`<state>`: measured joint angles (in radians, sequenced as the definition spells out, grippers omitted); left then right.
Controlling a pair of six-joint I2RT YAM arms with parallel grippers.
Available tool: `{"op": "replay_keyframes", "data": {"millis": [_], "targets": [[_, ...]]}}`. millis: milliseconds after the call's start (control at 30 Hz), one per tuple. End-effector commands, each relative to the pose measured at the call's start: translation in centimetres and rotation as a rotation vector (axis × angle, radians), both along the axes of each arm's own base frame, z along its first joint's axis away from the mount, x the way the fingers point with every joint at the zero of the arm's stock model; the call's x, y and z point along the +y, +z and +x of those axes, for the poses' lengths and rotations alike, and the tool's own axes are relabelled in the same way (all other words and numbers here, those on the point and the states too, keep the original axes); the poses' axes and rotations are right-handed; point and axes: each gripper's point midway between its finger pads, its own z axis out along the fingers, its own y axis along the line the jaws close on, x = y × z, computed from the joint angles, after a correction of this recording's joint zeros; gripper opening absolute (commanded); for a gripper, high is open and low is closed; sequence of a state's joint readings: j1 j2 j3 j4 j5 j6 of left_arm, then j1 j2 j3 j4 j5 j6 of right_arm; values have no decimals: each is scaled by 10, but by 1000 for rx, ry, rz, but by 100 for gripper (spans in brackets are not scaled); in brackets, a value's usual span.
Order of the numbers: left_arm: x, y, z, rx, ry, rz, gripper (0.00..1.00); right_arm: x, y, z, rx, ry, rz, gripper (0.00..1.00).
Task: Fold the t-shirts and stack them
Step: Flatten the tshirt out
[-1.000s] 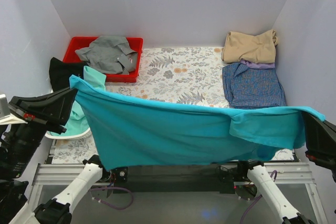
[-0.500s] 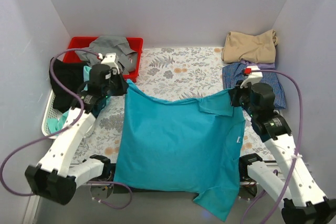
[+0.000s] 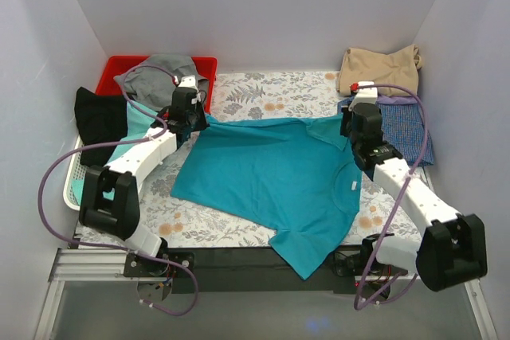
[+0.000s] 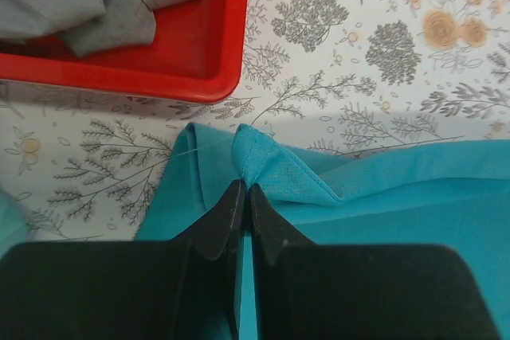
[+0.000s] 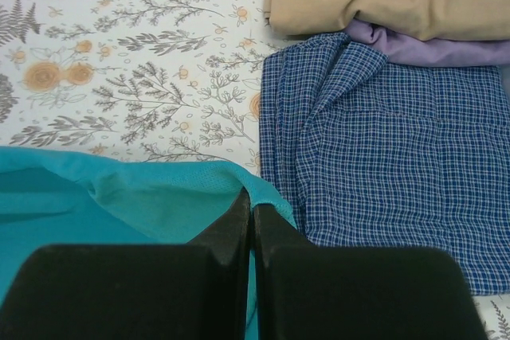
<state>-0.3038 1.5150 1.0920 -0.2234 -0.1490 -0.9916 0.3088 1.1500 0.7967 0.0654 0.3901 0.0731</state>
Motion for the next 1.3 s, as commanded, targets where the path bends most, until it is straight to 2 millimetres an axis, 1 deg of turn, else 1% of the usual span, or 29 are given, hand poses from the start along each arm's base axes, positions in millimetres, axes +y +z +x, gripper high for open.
{"op": "replay_keyframes", "data": {"millis": [0, 33, 67, 133, 167, 200, 233, 267, 300, 333, 367, 467, 500, 567, 600, 633, 667, 733, 767, 867, 900, 933, 967, 1000, 1033, 1067, 1100, 1167, 1267], "targets": [[-6, 17, 27, -87, 18, -34, 0, -3, 41, 35, -145, -59, 0, 1], [-6, 7, 32, -72, 28, -27, 0, -1, 34, 44, -125, -59, -7, 1], [-6, 4, 36, -74, 33, -21, 0, 2, 32, 49, -124, -52, -5, 1], [-2, 5, 48, -116, 63, -6, 0, 7, 20, 59, -95, -39, -11, 1], [-2, 1, 53, -128, 45, 25, 0, 10, 24, 64, -107, -28, -6, 1], [-5, 9, 64, -182, 40, 19, 0, 12, 23, 67, -107, -24, -6, 1], [-6, 0, 71, -175, 35, 33, 0, 13, 18, 71, -95, -22, -9, 1], [-11, 11, 84, -202, 17, 30, 0, 13, 22, 74, -104, -22, -12, 1], [-14, 9, 91, -186, -3, 31, 1, 13, 21, 75, -101, -21, -16, 1], [-25, 8, 97, -174, -50, 5, 2, 13, 20, 77, -97, -21, -18, 1], [-33, 8, 116, -173, -66, -3, 2, 12, 20, 78, -97, -23, -21, 1], [-46, -6, 135, -134, -108, -15, 3, 8, 20, 80, -98, -26, -20, 1], [-53, -11, 148, -122, -124, -14, 3, 8, 20, 79, -98, -26, -20, 1], [-62, -17, 159, -118, -160, -26, 4, 5, 20, 78, -98, -30, -21, 1], [-72, -24, 169, -118, -195, -45, 5, 4, 16, 76, -91, -32, -20, 1], [-80, -41, 179, -79, -218, -53, 8, 0, 14, 75, -87, -32, -16, 1], [-83, -52, 184, -56, -226, -54, 11, 0, 12, 74, -81, -30, -14, 1], [-87, -65, 195, -33, -225, -62, 22, -1, 10, 73, -78, -24, -4, 1], [-87, -70, 194, -8, -231, -69, 26, -3, 10, 73, -78, -28, -3, 1], [-87, -79, 201, -12, -223, -79, 22, -3, 9, 72, -76, -19, 5, 1], [-85, -82, 203, -12, -214, -75, 25, -4, 8, 71, -74, -17, 8, 1], [-82, -81, 205, -18, -199, -67, 26, -3, 6, 70, -69, -12, 13, 1], [-77, -75, 208, -35, -172, -52, 27, -2, 3, 68, -64, -7, 21, 1], [-72, -66, 213, -61, -148, -41, 31, -1, 1, 67, -59, 0, 22, 1], [-73, -61, 215, -76, -152, -47, 40, -1, 0, 66, -56, 2, 27, 1], [-73, -49, 219, -101, -151, -60, 64, 0, -3, 66, -50, 8, 31, 1], [-75, -46, 221, -108, -154, -73, 70, 1, -5, 66, -46, 10, 34, 1], [-79, -34, 228, -139, -170, -107, 75, 2, -8, 66, -38, 15, 39, 1], [-90, -35, 229, -136, -225, -144, 77, 4, -9, 65, -35, 24, 48, 1]]}}
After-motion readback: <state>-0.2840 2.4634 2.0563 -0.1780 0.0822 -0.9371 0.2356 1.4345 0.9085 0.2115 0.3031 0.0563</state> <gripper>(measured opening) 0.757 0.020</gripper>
